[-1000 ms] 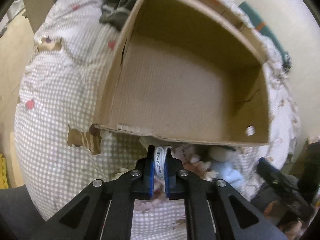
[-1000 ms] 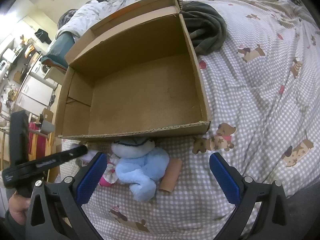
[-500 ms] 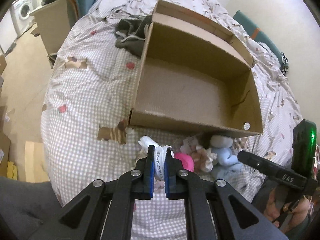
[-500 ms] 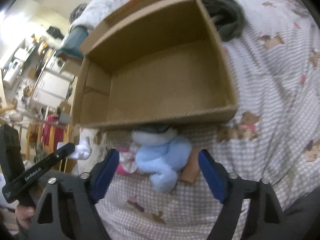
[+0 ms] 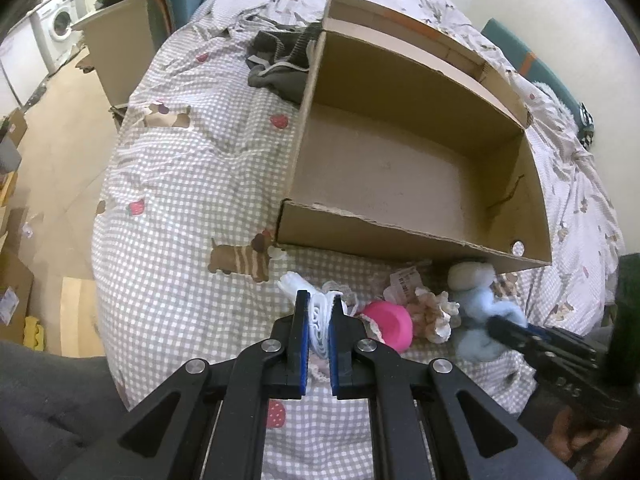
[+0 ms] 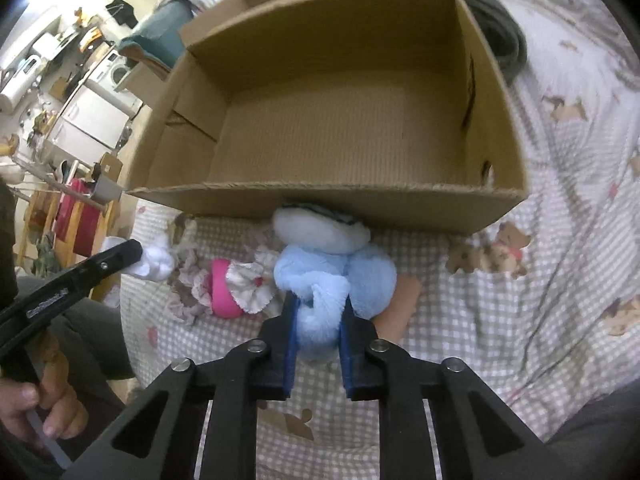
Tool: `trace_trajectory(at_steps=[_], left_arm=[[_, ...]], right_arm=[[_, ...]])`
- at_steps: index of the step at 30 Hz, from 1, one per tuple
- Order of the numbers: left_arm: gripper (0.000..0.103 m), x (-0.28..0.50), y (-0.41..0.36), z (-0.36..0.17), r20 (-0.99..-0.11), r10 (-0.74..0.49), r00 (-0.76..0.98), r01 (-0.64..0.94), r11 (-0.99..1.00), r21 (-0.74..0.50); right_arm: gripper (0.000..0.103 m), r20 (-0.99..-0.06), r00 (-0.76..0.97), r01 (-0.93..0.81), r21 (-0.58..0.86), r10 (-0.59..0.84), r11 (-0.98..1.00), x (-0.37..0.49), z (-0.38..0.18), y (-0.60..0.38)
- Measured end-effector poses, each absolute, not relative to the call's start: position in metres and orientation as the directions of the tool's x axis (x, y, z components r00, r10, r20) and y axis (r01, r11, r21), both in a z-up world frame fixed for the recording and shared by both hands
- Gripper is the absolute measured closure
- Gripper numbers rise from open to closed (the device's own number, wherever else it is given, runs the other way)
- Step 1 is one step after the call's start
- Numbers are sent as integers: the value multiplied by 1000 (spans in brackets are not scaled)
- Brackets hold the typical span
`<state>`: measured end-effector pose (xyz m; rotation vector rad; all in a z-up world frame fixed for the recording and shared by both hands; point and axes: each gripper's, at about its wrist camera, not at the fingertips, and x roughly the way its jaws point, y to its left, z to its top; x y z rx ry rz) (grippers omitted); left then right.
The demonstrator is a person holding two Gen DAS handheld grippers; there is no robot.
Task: Organize soft objects
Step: 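Carry the white sock and blue plush into the box and open both tools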
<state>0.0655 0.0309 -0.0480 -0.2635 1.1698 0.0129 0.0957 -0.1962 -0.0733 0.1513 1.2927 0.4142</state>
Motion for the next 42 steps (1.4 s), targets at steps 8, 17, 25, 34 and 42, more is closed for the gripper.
trace_trajectory(at_steps=[8, 17, 25, 34, 42], left_arm=[[96, 43, 38, -29, -893, -47, 448, -194, 970, -149], [96, 45, 36, 12, -860, -47, 508, -168, 974, -153], [96, 79, 27, 50, -824, -41, 565, -122, 984, -133], [96, 131, 10, 64, -794, -37, 606, -77, 991, -105], [96, 162, -3, 45, -787, -28, 616, -36, 997, -63]], right_arm=[[89, -856, 275, -220, 388, 438, 895, 74, -33, -215], [89, -811, 355, -259, 392, 465, 883, 57, 14, -225], [89, -742, 458, -262, 414, 489, 872, 71, 45, -231], [89, -693, 541, -220, 430, 476, 875, 121, 48, -240], [89, -695, 541, -171, 460, 473, 871, 163, 10, -250]])
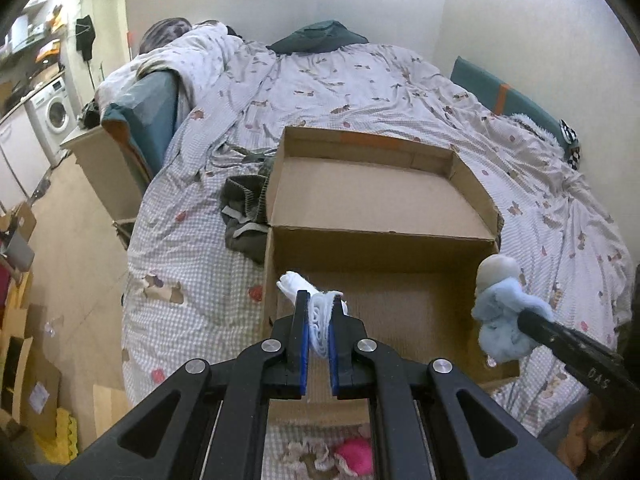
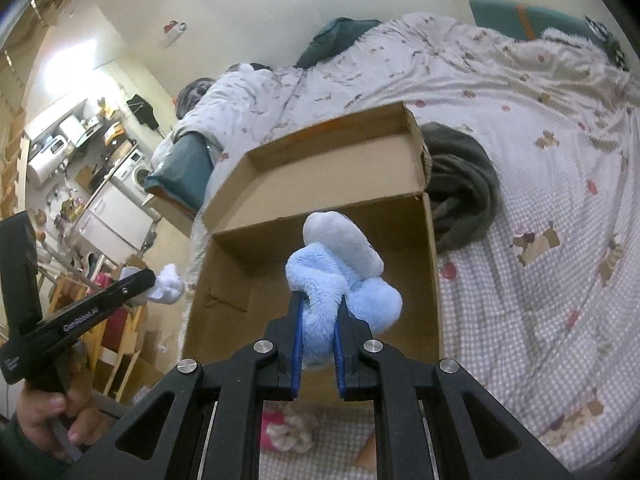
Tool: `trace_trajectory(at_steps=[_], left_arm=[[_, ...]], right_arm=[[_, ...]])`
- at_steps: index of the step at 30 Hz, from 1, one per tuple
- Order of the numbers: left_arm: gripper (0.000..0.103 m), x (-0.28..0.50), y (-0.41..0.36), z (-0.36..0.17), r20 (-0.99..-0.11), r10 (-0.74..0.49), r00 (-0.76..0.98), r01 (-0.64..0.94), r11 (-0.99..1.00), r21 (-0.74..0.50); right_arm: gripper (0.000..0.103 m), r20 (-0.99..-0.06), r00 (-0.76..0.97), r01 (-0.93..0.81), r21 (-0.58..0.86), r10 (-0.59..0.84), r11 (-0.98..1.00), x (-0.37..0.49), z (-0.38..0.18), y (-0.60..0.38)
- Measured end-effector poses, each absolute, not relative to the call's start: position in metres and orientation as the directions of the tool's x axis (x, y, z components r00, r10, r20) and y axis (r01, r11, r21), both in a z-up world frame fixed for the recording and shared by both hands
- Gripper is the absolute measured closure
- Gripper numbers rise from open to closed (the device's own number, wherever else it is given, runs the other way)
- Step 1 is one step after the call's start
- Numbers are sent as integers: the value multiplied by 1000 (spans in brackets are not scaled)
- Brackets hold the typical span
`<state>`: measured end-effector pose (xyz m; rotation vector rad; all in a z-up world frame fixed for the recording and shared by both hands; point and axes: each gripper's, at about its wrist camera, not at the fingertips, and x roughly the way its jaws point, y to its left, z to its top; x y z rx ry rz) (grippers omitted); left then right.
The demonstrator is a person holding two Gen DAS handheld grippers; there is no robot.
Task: Organize soft objects
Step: 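Carry the white sock and blue plush into the box and open both tools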
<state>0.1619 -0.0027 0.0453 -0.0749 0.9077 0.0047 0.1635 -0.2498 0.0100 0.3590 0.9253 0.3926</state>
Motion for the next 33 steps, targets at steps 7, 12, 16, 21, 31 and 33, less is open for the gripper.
trace_trajectory(at_steps=[7, 12, 16, 21, 31, 33], left_arm=[[96, 182, -20, 16, -798, -31, 602, -8, 999, -44], [96, 184, -23, -12, -809, -46, 586, 24, 999, -40], [96, 186, -23, -22, -816, -47, 576, 23, 999, -41], [96, 185, -25, -28, -817, -43, 575, 34, 999, -29], [95, 187, -23, -35, -836, -52, 546, 32, 999, -41], [93, 186, -24, -35, -838, -50, 544, 35, 999, -36]], right_arm=[[89, -737, 475, -130, 481, 480, 867, 177, -32, -250], [89, -760, 466, -147, 439, 454, 886, 174, -36, -241], [89, -784, 450, -142, 411, 429, 900, 177, -44, -233], [88, -799, 447, -140, 381, 402, 914, 179, -48, -230], [88, -808, 441, -134, 370, 390, 919, 179, -50, -227], [88, -807, 442, -137, 371, 392, 918, 180, -49, -227]])
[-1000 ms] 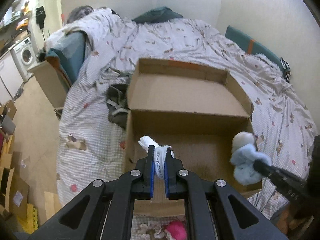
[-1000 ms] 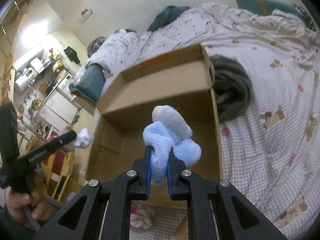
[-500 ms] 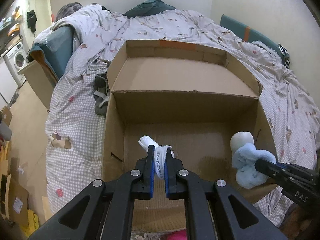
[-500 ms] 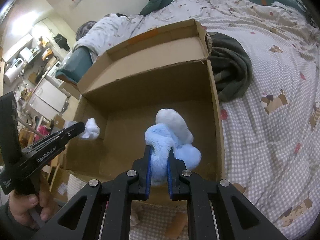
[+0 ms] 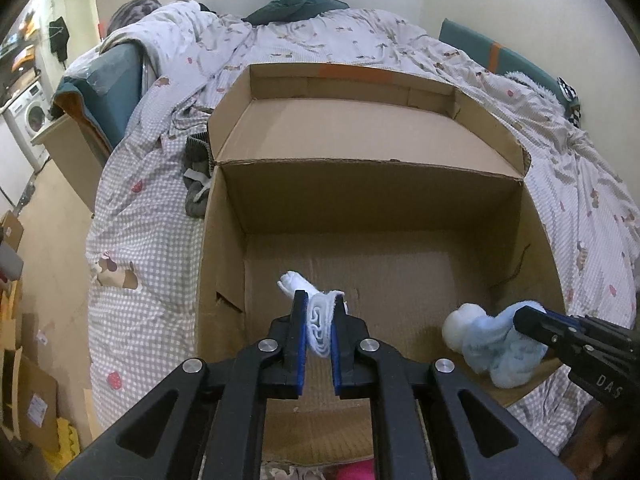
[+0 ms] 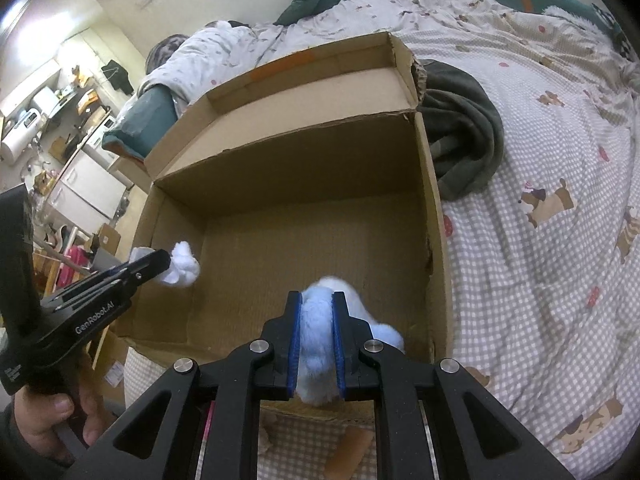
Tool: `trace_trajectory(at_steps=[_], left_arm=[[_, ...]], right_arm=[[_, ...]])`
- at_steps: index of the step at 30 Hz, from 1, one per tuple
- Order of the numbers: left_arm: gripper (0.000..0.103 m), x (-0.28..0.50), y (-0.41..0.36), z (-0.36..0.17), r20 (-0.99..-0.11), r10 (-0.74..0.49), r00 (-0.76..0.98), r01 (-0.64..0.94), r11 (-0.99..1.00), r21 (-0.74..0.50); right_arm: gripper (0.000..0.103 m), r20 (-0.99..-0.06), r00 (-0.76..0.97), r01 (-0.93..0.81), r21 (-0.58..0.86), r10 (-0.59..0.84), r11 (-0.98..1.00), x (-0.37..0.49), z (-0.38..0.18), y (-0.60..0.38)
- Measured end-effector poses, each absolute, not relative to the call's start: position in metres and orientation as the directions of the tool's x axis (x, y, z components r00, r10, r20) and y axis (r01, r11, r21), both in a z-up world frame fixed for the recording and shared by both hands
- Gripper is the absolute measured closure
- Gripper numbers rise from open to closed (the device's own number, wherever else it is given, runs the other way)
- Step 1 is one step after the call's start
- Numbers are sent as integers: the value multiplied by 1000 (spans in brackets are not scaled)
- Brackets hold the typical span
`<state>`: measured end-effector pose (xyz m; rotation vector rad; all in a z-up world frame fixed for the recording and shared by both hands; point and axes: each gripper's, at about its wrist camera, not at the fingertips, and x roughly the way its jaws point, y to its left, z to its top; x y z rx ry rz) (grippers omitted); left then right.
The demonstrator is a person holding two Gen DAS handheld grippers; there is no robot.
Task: Organize soft objects
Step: 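Carry the white sock and blue plush into the box and open both tools, then lift both open tools out of the box toward the remaining items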
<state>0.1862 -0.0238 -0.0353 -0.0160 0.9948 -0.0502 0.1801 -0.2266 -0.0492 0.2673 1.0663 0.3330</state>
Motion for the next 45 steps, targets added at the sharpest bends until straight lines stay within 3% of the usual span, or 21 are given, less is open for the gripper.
trace_trajectory(at_steps=[4, 7, 8, 9, 11, 13, 14, 15, 45], left_arm=[[90, 185, -25, -37, -843, -50, 535, 41, 999, -33], [59, 184, -27, -37, -846, -27, 532, 33, 999, -11], [38, 182, -27, -36, -843, -17, 538, 29, 1000, -2], [32, 181, -28, -34, -834, -8, 552, 24, 1000, 6], [32, 178, -28, -30, -818, -8, 576, 25, 1000, 8], [32, 178, -29, -28, -819, -9, 573, 28, 1000, 9], [31, 178, -28, -28, -819, -6, 573, 26, 1000, 11], [31, 178, -28, -28, -819, -1, 574, 21, 1000, 14], [31, 148, -1, -15, -815, -17, 579, -39, 998, -48]], right_arm=[[88, -808, 436, -134, 376, 396, 917, 181, -50, -227], [88, -808, 433, -133, 382, 400, 915, 181, -50, -226], [88, -808, 432, -133, 381, 400, 915, 181, -50, -226], [86, -810, 431, -136, 378, 398, 916, 181, -49, -225], [78, -804, 432, -143, 385, 408, 912, 181, -48, -224], [55, -793, 446, -143, 395, 415, 907, 180, -45, -225], [30, -785, 457, -143, 399, 418, 906, 180, -43, -225], [26, -770, 478, -143, 406, 422, 903, 178, -39, -227], [26, -754, 519, -143, 388, 403, 910, 167, -28, -230]])
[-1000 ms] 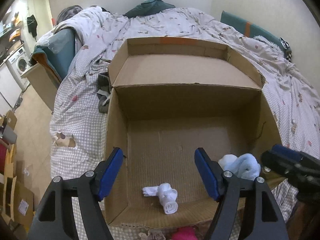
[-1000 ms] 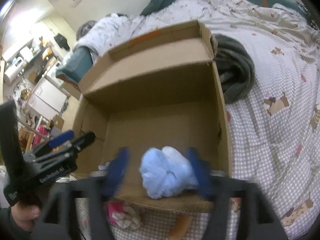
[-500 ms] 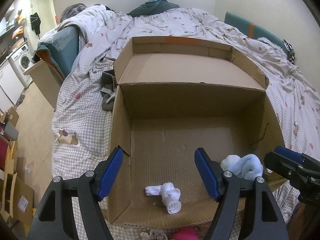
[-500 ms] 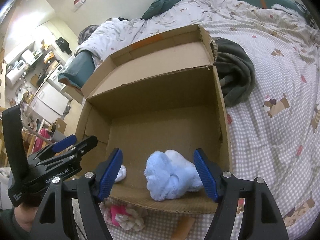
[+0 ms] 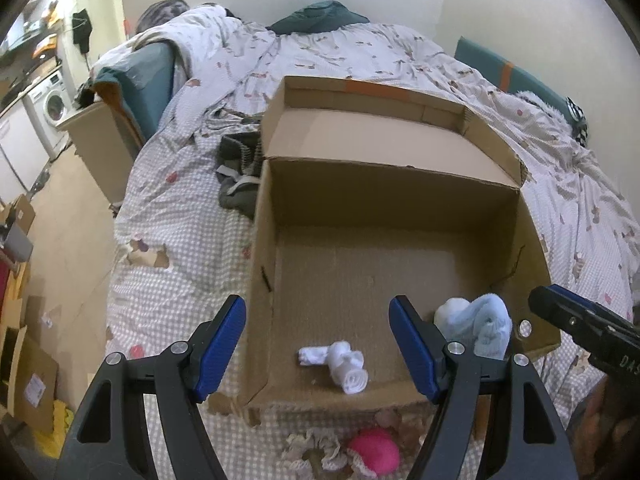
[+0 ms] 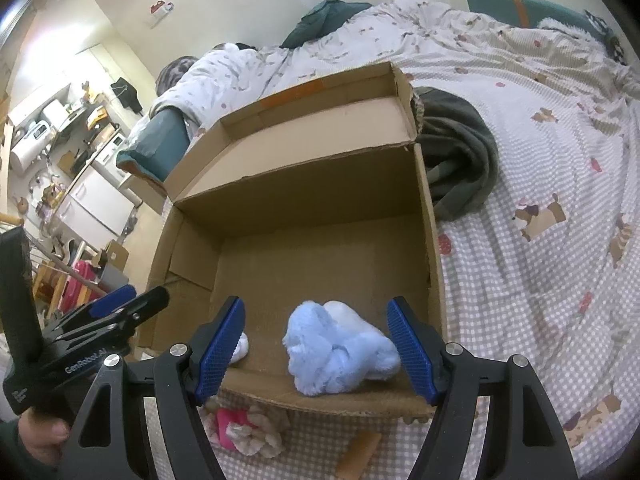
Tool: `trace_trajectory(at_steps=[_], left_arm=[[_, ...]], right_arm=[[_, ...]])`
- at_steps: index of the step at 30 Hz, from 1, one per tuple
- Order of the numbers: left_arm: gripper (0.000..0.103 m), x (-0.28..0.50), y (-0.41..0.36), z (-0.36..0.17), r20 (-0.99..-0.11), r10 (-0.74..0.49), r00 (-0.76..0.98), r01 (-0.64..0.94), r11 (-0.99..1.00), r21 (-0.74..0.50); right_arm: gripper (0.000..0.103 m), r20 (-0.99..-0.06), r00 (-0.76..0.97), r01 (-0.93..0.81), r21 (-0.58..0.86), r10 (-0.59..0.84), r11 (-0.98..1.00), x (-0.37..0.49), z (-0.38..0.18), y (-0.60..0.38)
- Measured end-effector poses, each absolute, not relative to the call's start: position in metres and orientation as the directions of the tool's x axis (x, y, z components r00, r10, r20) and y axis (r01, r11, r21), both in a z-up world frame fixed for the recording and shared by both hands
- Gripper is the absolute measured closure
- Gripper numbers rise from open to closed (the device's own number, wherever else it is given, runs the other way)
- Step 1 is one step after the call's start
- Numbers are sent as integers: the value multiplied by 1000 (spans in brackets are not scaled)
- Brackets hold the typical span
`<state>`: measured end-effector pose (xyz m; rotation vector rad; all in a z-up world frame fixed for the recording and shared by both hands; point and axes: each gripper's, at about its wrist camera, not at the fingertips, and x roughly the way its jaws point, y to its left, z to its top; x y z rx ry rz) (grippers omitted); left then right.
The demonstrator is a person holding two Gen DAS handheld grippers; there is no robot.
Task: Organize soft objects
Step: 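Lift both open tools out of the box toward the remaining items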
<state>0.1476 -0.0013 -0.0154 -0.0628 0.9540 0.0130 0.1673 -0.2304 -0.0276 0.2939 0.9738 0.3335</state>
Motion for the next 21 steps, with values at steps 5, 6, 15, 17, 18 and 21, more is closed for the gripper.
trace_trajectory(at_steps=[5, 6, 15, 17, 18, 21], left_arm=[[31, 131, 12, -14, -818, 1, 575, -77, 996, -53], [31, 128, 13, -14, -820, 3, 573, -83, 995, -54], [31, 92, 16, -13, -824, 3, 566, -89, 994, -57], [31, 86, 16, -13, -824, 0, 566, -85, 995, -58], [31, 83, 16, -13, -824, 2, 567, -86, 995, -57], [31, 73, 15, -12, -825, 2, 566, -89, 994, -59]], right_arm=[[26, -752, 527, -156, 372, 396, 915, 158, -21, -231], [26, -750, 529, -160, 370, 396, 915, 155, -20, -231], [26, -746, 525, -174, 377, 410, 910, 129, -14, -228], [26, -742, 527, -174, 383, 414, 907, 123, -13, -229], [26, -741, 526, -170, 390, 418, 905, 120, -13, -229], [26, -739, 519, -162, 408, 429, 899, 112, -14, -230]])
